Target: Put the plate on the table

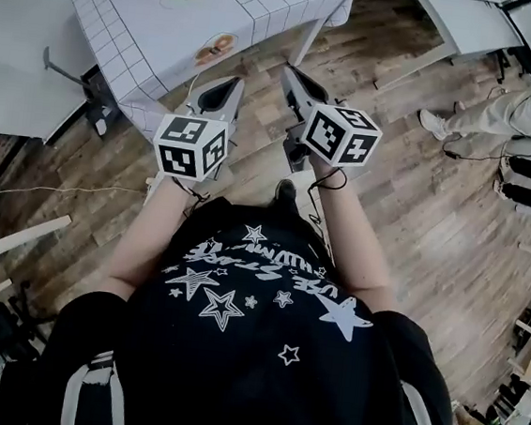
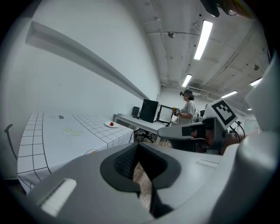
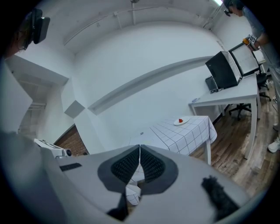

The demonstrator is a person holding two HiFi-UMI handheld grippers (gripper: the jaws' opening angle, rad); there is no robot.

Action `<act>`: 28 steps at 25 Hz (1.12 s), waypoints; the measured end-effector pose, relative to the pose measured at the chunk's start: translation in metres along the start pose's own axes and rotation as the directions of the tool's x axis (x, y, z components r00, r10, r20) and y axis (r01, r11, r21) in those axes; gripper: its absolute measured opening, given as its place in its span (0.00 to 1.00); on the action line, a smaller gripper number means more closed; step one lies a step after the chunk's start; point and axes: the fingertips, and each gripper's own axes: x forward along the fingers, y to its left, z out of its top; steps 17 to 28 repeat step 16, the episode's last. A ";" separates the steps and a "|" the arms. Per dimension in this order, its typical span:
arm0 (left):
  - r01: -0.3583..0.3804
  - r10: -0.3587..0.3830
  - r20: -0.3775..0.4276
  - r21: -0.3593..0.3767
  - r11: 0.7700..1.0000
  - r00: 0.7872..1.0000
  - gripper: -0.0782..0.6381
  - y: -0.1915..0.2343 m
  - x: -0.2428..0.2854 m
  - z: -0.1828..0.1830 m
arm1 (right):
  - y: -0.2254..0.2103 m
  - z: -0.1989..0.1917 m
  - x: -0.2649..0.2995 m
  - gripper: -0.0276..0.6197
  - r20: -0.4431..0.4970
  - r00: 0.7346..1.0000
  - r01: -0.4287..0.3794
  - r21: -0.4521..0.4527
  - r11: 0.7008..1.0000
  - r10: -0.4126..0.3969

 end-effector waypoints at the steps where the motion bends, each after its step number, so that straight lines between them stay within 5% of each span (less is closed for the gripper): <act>1: 0.005 -0.005 0.004 0.002 1.000 1.000 0.12 0.003 -0.006 0.000 | 0.006 -0.001 0.000 0.07 0.006 1.000 0.007 -0.003 1.000 -0.007; 16: 0.053 -0.053 0.036 0.006 0.999 0.998 0.12 0.032 -0.066 -0.008 | 0.067 -0.041 -0.008 0.07 0.006 0.996 0.085 -0.022 0.996 -0.084; 28: 0.053 -0.053 0.036 0.006 0.999 0.998 0.12 0.032 -0.066 -0.008 | 0.067 -0.041 -0.008 0.07 0.006 0.996 0.085 -0.022 0.996 -0.084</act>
